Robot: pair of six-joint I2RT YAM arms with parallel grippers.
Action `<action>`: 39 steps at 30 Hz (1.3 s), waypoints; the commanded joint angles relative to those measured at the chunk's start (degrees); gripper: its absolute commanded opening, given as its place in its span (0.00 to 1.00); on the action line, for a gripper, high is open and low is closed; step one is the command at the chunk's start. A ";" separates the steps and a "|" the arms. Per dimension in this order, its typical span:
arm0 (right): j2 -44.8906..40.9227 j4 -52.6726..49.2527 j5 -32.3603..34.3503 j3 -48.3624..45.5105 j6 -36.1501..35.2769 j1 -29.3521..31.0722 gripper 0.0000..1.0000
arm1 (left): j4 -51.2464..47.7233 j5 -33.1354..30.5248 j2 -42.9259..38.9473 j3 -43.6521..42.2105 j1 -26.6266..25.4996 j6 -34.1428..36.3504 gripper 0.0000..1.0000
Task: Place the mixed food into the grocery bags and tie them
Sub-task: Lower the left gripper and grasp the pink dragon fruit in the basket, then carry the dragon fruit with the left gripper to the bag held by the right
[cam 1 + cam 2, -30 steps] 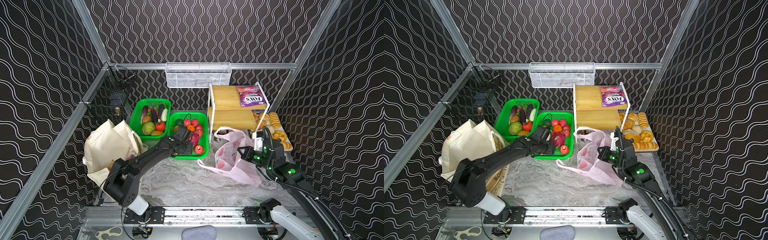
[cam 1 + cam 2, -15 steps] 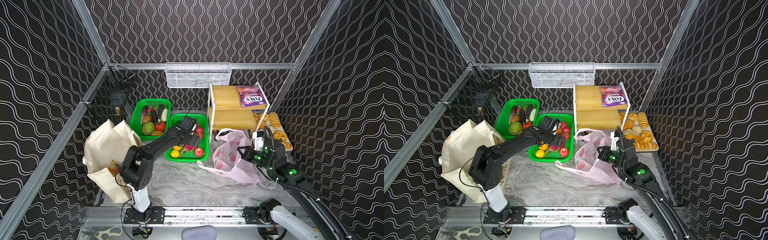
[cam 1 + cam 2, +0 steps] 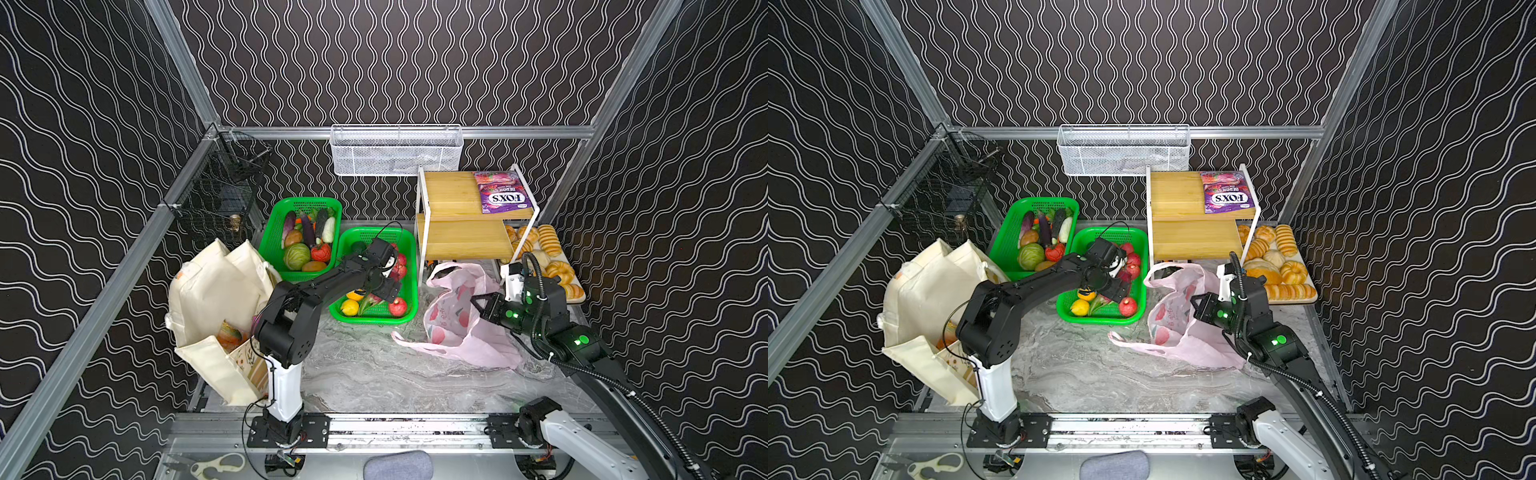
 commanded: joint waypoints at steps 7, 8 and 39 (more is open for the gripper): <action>0.36 3.10 -1.95 -0.61 1.80 -0.02 0.00 | -2.39 2.37 0.28 2.07 0.44 1.59 0.69; 0.19 3.09 -1.66 -0.64 1.89 -0.02 0.00 | -2.57 2.89 -0.94 1.89 0.44 1.47 0.66; 7.22 11.88 -12.49 -1.61 2.30 -0.11 0.01 | 12.59 31.20 -40.55 -27.56 -8.95 -19.95 0.60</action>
